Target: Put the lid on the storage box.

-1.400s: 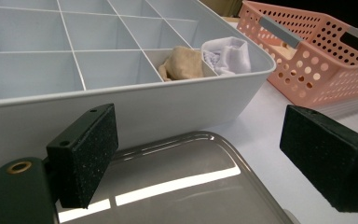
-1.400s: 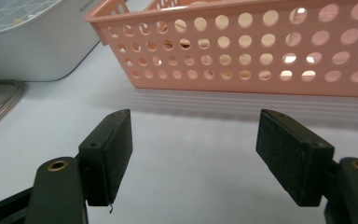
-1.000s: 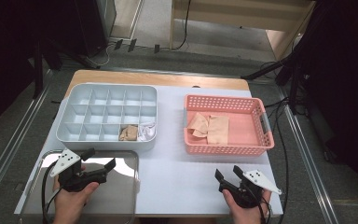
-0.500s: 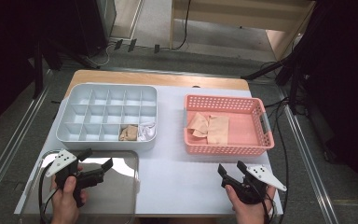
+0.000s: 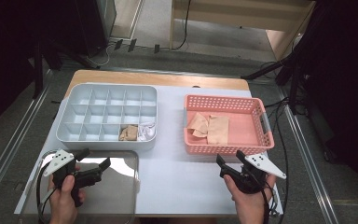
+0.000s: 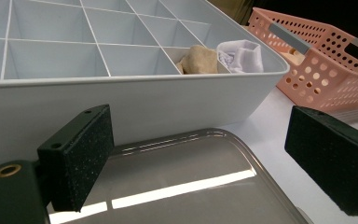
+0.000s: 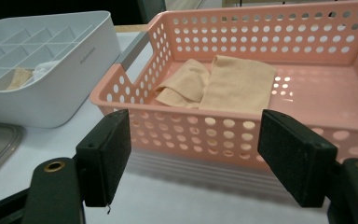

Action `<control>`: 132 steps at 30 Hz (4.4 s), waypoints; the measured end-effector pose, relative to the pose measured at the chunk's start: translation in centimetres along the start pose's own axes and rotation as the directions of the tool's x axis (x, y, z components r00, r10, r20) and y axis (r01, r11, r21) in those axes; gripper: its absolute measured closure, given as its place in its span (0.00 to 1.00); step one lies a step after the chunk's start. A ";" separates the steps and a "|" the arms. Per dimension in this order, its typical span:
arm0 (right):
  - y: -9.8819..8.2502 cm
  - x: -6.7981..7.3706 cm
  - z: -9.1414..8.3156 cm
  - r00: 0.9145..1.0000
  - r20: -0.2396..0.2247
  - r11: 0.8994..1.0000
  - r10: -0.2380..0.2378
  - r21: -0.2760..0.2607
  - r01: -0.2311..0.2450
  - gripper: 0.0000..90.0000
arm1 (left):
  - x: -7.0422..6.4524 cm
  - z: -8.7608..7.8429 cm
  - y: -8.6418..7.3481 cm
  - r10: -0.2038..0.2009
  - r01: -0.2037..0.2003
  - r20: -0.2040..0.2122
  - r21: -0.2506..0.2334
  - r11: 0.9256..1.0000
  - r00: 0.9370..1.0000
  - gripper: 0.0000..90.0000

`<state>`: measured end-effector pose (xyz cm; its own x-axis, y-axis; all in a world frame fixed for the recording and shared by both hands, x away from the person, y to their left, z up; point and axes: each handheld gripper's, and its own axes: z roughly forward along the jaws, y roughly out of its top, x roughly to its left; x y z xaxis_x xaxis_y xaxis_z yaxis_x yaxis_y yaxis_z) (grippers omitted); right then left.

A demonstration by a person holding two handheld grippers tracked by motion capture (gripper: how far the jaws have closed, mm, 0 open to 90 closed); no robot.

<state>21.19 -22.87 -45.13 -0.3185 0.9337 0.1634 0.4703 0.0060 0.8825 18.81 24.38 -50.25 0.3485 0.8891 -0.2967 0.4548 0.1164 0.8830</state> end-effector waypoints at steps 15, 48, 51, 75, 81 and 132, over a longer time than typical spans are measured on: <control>2.8 0.3 0.9 0.999 -0.007 0.999 -0.032 -0.002 0.032 0.28 | -0.2 0.3 -0.2 0.006 -0.006 0.001 0.019 1.000 1.000 0.09; 5.8 -0.9 5.9 0.998 0.044 0.997 -0.035 0.065 0.032 0.27 | -0.2 0.4 -0.3 0.015 -0.015 0.000 0.028 1.000 1.000 0.09; 5.9 -1.0 6.5 0.998 0.049 0.997 -0.033 0.077 0.029 0.27 | -0.2 0.4 -0.3 0.014 -0.014 0.001 0.027 1.000 1.000 0.09; 6.0 -2.8 11.0 0.996 0.092 0.984 0.006 0.176 -0.022 0.26 | -0.1 0.5 -0.4 0.012 -0.012 0.003 0.030 0.999 1.000 0.09; 6.3 -2.8 11.9 0.996 0.093 0.979 0.014 0.202 -0.033 0.25 | -0.1 0.5 -0.4 0.013 -0.013 0.004 0.033 0.999 1.000 0.09; 8.9 -5.3 21.2 0.963 0.240 0.842 0.120 0.490 -0.227 0.20 | 0.3 0.3 -0.3 0.004 -0.004 0.004 0.028 1.000 1.000 0.09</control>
<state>44.50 -20.15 -47.46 -0.0530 0.9861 0.1578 0.8715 -0.0315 0.4894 19.01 24.52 -50.67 0.3534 0.8878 -0.2948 0.4764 0.1004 0.8735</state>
